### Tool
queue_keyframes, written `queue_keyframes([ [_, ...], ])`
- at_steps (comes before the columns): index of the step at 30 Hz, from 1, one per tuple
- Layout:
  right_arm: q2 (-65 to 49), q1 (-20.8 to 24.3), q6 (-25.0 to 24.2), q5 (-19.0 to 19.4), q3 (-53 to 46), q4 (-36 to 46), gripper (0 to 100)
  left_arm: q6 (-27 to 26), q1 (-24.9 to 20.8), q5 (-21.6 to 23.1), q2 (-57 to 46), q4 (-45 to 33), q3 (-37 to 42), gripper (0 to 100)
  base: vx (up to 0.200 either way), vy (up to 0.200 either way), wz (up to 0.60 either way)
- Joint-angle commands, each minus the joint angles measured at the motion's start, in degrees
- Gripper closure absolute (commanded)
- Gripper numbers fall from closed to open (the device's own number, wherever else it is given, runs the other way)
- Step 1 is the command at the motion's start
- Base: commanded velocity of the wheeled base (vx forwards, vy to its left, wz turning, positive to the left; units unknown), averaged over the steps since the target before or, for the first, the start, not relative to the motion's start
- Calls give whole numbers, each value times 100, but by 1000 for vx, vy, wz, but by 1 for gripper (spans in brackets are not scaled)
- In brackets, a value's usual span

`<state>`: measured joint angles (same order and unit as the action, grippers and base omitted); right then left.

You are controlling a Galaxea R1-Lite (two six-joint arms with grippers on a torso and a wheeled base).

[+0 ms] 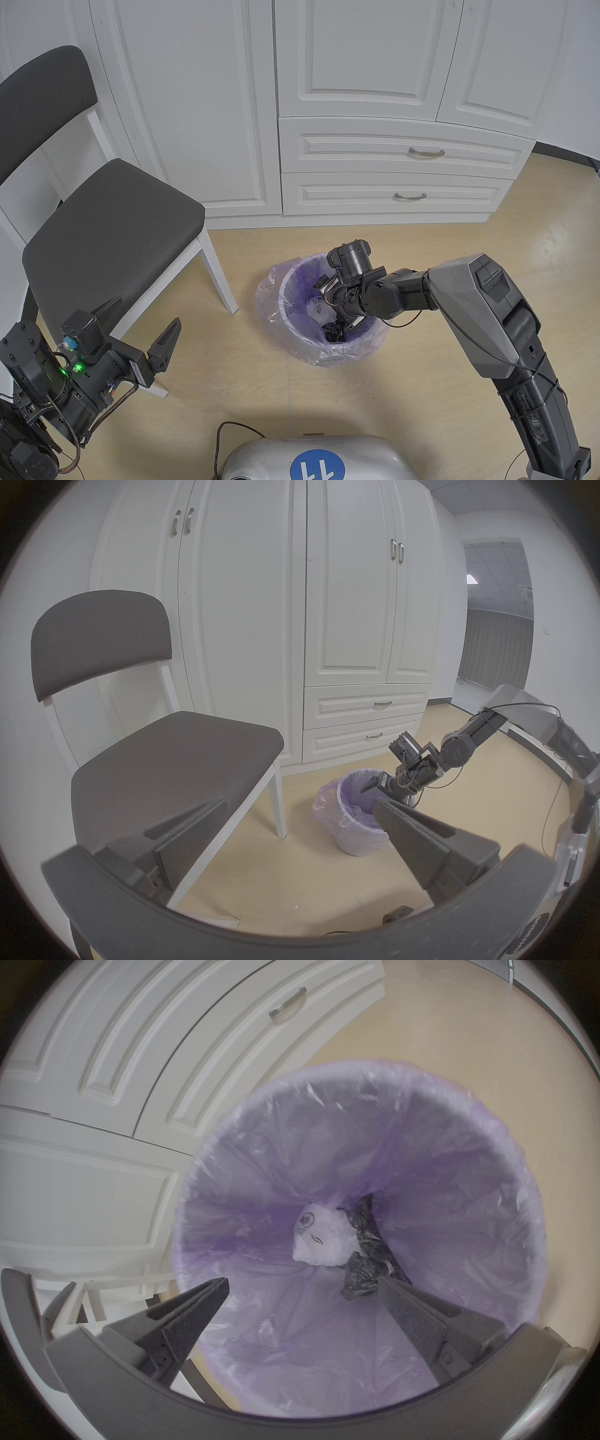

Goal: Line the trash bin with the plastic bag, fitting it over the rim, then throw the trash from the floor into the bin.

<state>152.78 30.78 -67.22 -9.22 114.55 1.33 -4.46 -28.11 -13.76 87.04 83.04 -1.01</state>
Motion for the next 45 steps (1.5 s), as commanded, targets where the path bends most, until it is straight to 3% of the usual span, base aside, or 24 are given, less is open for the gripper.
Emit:
queue_keyframes([
  [1,-179,24,16,8,-65,-27,0,-2,-10,-4,6,1,101,0,0,0,0],
  [11,-363,279,77,-10,-531,-115,0,-2,-28,-4,-47,1,101,0,0,0,0],
  [19,-390,297,288,-36,-1005,-687,0,-2,-80,-4,-20,-7,101,0,0,0,0],
  [27,-548,446,710,-151,-1911,-1908,0,-2,-151,-4,-29,1,101,0,0,0,0],
  [39,-566,657,1721,-256,-3176,-4273,0,-2,-142,5,-56,19,101,0,0,0,0],
  [45,-451,701,2116,-590,-3255,-4870,0,-11,-116,14,-82,81,101,0,0,0,0],
])
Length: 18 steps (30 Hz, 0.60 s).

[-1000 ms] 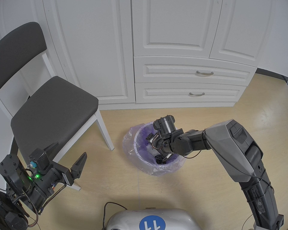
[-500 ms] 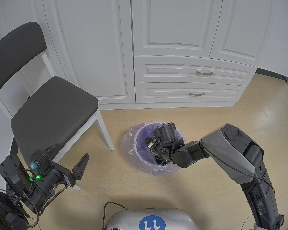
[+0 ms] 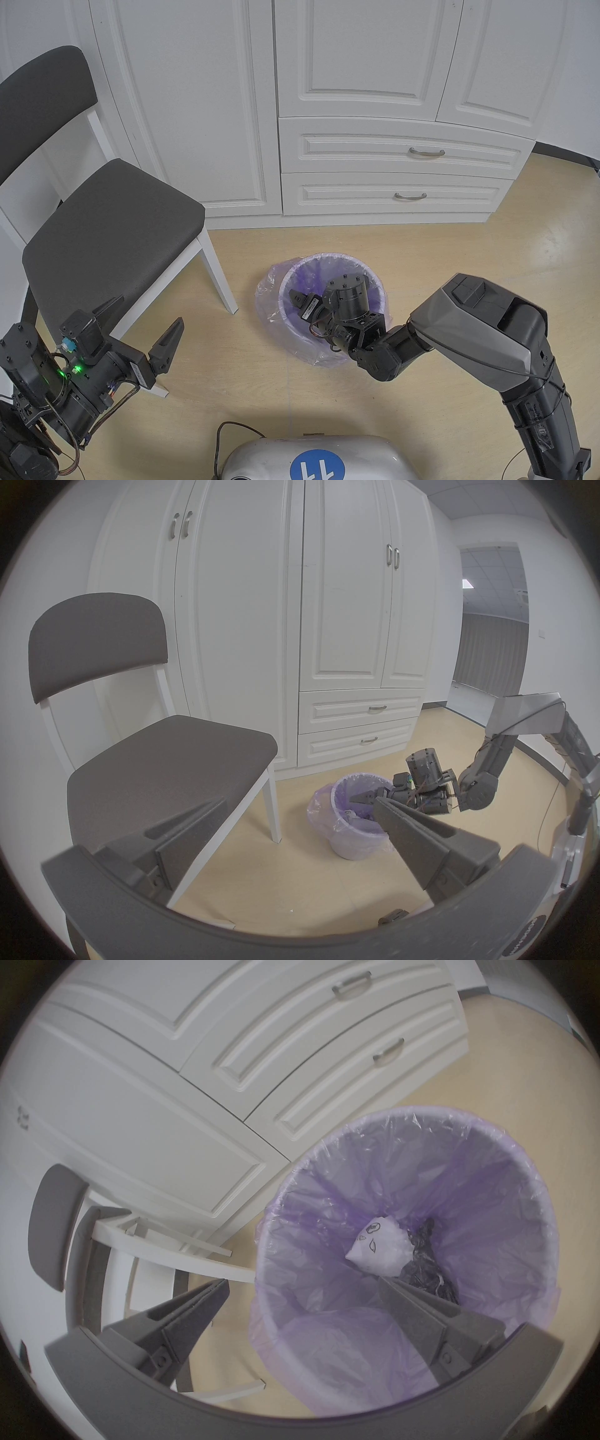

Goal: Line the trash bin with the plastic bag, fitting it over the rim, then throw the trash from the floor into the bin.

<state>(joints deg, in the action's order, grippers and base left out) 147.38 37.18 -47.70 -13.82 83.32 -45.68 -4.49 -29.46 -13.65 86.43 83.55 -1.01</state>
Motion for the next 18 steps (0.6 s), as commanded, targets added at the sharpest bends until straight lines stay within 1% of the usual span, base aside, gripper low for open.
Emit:
queue_keyframes([
  [1,71,61,235,-164,-132,-213,0,-8,20,3,-21,29,101,0,0,0,0],
  [2,71,61,235,-164,-132,-213,0,-8,20,3,-21,29,101,0,0,0,0],
  [3,18,35,428,-252,-167,-301,0,-8,20,3,-30,29,101,0,0,0,0],
  [7,-113,26,868,-463,-308,-547,0,-8,28,3,-30,29,101,0,0,0,0],
  [8,-201,35,1132,-578,-431,-706,0,-17,37,3,-56,21,101,0,0,0,0],
  [10,-316,61,1430,-718,-589,-899,0,-44,37,3,-100,21,101,0,0,0,0],
  [12,-535,79,2037,-912,-949,-1444,0,-70,37,12,-162,21,101,0,0,0,0],
  [14,-711,70,2634,-929,-1310,-2024,0,-88,37,12,-197,29,101,0,0,0,0],
  [15,-755,70,2775,-929,-1389,-2182,0,-88,37,12,-197,29,101,0,0,0,0],
  [16,-869,26,3276,-920,-1679,-2718,0,-88,37,3,-214,29,101,0,0,0,0],
  [18,-1019,-44,3979,-868,-2092,-3465,0,-88,46,-15,-285,38,101,0,0,0,0],
])
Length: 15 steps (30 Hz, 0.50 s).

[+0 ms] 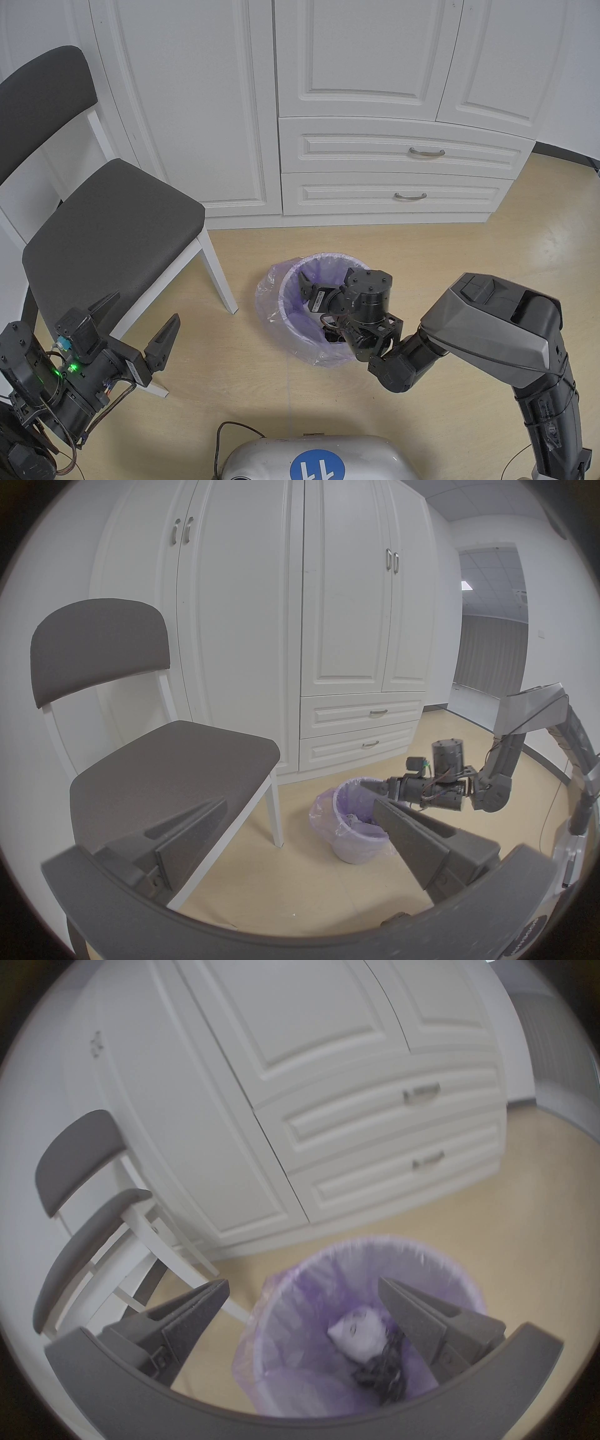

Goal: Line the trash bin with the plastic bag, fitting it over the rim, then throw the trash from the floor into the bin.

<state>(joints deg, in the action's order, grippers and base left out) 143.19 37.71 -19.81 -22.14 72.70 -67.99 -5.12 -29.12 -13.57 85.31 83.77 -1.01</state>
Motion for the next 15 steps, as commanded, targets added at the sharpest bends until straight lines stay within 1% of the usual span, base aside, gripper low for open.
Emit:
queue_keyframes([
  [1,-670,-141,1498,-27,-1215,-1525,0,-33,21,-23,-225,16,101,0,0,0,0],
  [2,-758,-220,1919,-10,-1461,-1911,0,-59,21,-23,-322,25,101,0,0,0,0],
  [3,-758,-220,1919,-10,-1461,-1911,0,-59,21,-23,-322,25,101,0,0,0,0],
  [4,-889,-316,2517,60,-1821,-2201,0,-209,73,-23,-427,25,101,0,0,0,0],
  [5,-986,-360,2790,122,-1979,-2201,0,-367,144,-32,-471,25,84,0,0,0,0],
  [6,-1083,-387,2930,157,-2085,-2201,0,-508,240,-32,-507,34,66,0,0,0,0],
  [7,-1276,-422,3053,184,-2234,-2201,0,-745,460,-32,-559,34,40,0,0,0,0],
  [9,-1584,-422,3080,192,-2472,-2201,0,-1096,856,-32,-674,34,13,0,0,0,0],
  [10,-1601,-422,3080,201,-2489,-2201,0,-1114,882,-32,-682,43,13,0,0,0,0],
  [11,-1883,-457,3088,219,-2665,-2201,0,-1325,1163,-32,-832,34,-31,0,0,0,0],
  [13,-2129,-563,3132,254,-2858,-2201,0,-1395,1304,-14,-999,34,-66,0,0,0,0],
  [15,-2401,-606,3211,307,-3034,-2201,0,-1413,1339,-14,-1192,34,-110,0,0,0,0],
])
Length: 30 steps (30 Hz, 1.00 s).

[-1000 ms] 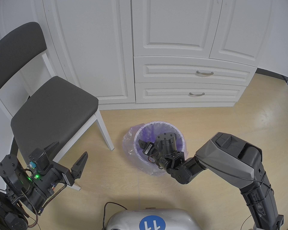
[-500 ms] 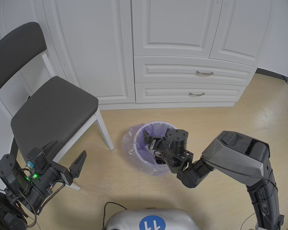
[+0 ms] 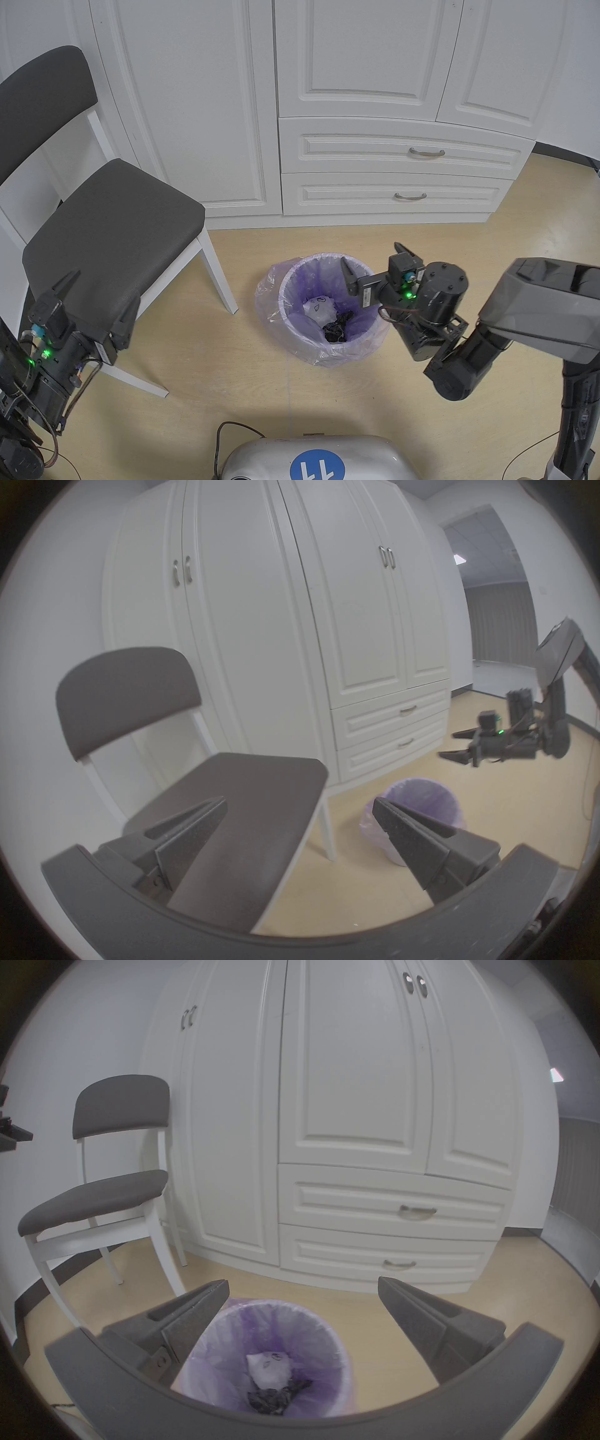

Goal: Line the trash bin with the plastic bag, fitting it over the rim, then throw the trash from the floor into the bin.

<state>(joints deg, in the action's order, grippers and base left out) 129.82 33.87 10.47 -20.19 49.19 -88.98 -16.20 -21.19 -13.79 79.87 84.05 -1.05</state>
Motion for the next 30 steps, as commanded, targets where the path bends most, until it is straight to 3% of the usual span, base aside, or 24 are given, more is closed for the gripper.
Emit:
queue_keyframes([
  [1,-1204,-231,218,112,-770,-102,0,-305,545,16,-745,6,-132,0,0,0,0],
  [12,-2716,-275,280,112,-2098,-102,0,-823,739,34,-1809,-100,-493,0,0,0,0],
  [20,-3639,-548,429,138,-2695,-102,0,-867,871,52,-2160,-407,-756,0,0,0,0],
  [26,-3859,-1040,385,208,-3187,-102,0,-867,871,52,-2731,-952,-1099,0,0,0,0],
  [30,-4114,-1110,324,208,-3504,-102,0,-876,871,60,-3347,-1840,-1416,0,0,0,0],
])
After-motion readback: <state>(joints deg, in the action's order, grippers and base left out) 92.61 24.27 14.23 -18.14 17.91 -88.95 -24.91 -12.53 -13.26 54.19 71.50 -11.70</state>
